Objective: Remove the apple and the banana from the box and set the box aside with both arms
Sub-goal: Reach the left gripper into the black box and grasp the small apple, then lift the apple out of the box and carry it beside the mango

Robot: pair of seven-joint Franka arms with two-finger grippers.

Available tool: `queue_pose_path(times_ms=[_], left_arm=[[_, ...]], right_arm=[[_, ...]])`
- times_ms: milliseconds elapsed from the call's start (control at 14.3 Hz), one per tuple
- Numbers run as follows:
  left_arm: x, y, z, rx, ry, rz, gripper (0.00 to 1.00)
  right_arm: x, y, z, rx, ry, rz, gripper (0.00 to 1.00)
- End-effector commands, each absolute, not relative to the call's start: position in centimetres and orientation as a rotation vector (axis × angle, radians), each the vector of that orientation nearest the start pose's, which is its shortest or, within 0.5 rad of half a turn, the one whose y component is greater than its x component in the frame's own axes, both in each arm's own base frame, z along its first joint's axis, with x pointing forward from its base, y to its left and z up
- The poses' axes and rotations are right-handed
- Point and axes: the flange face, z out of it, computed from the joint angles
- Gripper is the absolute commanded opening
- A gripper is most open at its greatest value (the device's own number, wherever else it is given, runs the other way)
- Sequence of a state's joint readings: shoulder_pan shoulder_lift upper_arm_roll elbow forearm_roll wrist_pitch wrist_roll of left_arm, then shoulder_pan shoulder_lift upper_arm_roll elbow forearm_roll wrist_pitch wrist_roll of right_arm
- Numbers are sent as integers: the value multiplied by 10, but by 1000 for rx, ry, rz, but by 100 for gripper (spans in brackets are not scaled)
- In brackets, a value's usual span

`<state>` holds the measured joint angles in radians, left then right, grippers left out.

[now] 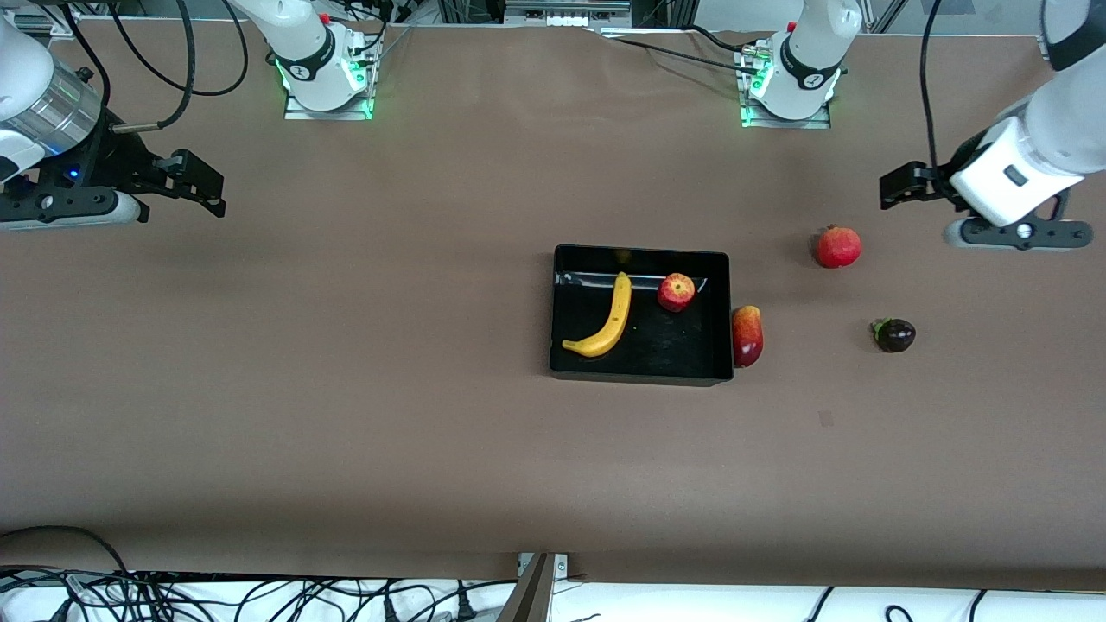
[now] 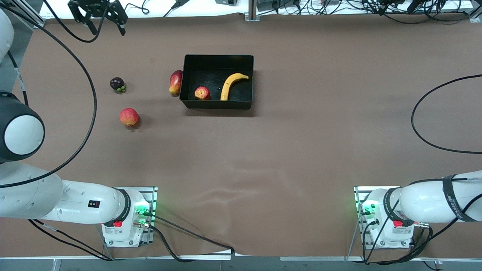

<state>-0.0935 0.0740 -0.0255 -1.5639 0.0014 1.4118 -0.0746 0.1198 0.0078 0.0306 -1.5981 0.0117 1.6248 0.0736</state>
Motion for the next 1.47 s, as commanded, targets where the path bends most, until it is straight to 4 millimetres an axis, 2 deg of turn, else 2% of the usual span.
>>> queue_pose_path(times_ms=[0,140,280,490,630,700,770,909,1119,1329,1399], left_arm=[[560,-85,565,-3108,157,399,100],[571,-117,533,-3084,153,448,100],[584,-158,504,-3086,83,376,100],[599,-204,451,-3078,-89,340,100],[605,-244,403,-3057,-259,321,100],[608,-256,374,-3034,-371,322,100],[611,-263,354,-3022,-451,315,100],[599,-282,318,-2998,-454,346,100],[569,-286,268,-3000,-434,334,100],[540,-297,233,-3003,-371,315,100],[535,-301,229,-3001,-353,310,100]], right_arm=[[551,83,619,-3122,-122,-26,100],[551,84,619,-3122,-121,-26,100],[551,85,619,-3122,-121,-28,100],[551,83,619,-3122,-117,-28,100],[551,84,619,-3122,-119,-28,100],[551,84,619,-3122,-117,-28,100],[551,84,619,-3123,-114,-29,100],[551,85,619,-3122,-114,-28,100],[552,86,618,-3122,-117,-28,100],[551,87,619,-3122,-121,-28,100],[551,87,619,-3122,-121,-28,100]])
